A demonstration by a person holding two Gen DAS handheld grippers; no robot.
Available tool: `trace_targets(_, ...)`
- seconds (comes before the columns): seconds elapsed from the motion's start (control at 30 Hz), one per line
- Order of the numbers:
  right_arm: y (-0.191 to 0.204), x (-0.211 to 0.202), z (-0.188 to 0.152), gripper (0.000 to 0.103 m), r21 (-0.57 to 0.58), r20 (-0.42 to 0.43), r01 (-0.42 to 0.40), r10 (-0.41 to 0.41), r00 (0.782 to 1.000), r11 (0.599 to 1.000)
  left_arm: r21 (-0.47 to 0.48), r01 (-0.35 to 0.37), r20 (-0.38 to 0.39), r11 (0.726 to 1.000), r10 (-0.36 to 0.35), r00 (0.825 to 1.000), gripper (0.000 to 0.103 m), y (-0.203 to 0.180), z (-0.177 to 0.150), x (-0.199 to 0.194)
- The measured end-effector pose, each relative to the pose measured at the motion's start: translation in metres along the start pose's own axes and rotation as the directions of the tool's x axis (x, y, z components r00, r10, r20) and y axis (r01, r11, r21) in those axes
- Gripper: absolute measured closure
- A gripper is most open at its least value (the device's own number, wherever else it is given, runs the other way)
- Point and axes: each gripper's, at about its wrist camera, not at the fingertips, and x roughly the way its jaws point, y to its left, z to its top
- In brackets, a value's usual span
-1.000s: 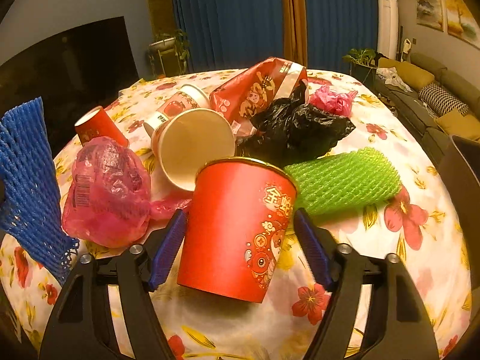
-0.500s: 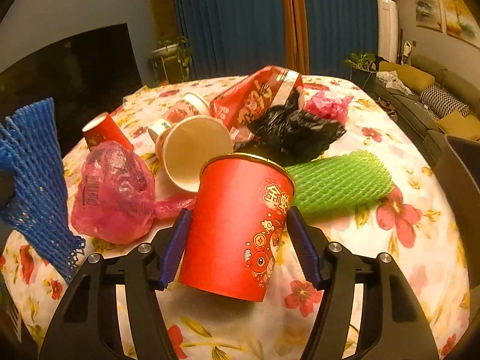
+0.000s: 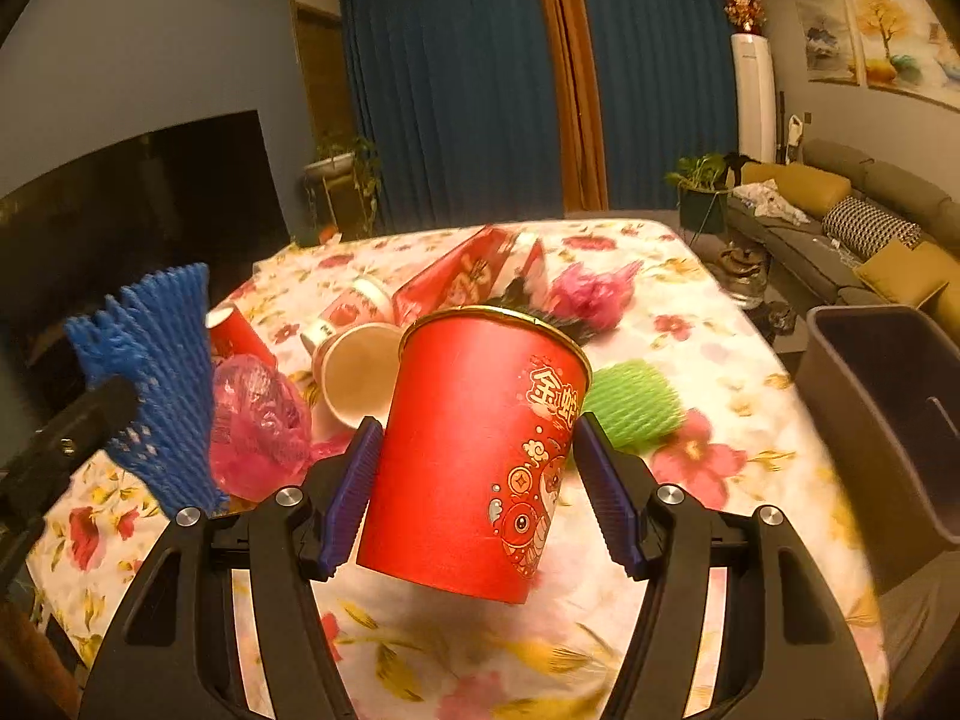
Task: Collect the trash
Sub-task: 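Grasp the large red paper cup with the right tool while the left tool holds the mesh, then carry the red cup and blue mesh over the grey bin with both tools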
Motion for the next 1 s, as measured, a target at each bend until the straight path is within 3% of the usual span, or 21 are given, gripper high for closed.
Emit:
trace_targets(0.63, -0.101, -0.074, -0.003, 0.039, 0.065, 0.125, 0.139, -0.146, 0.981, 0.988, 0.130, 0.174, -0.023, 0.976, -0.172, 0.985, 0.098, -0.113, -0.007, 0.025)
trace_targets(0.87, -0.145, -0.092, -0.004, 0.039, 0.096, 0.166, 0.205, -0.219, 0.962, 0.974, 0.161, 0.247, -0.030, 0.956, -0.245, 0.969, 0.098, -0.161, -0.006, 0.038)
trace_targets(1.0, -0.177, -0.108, -0.002, 0.039, 0.139, 0.193, 0.263, -0.286, 0.938, 0.955, 0.177, 0.295, -0.023, 0.939, -0.296, 0.955, 0.098, -0.191, -0.003, 0.047)
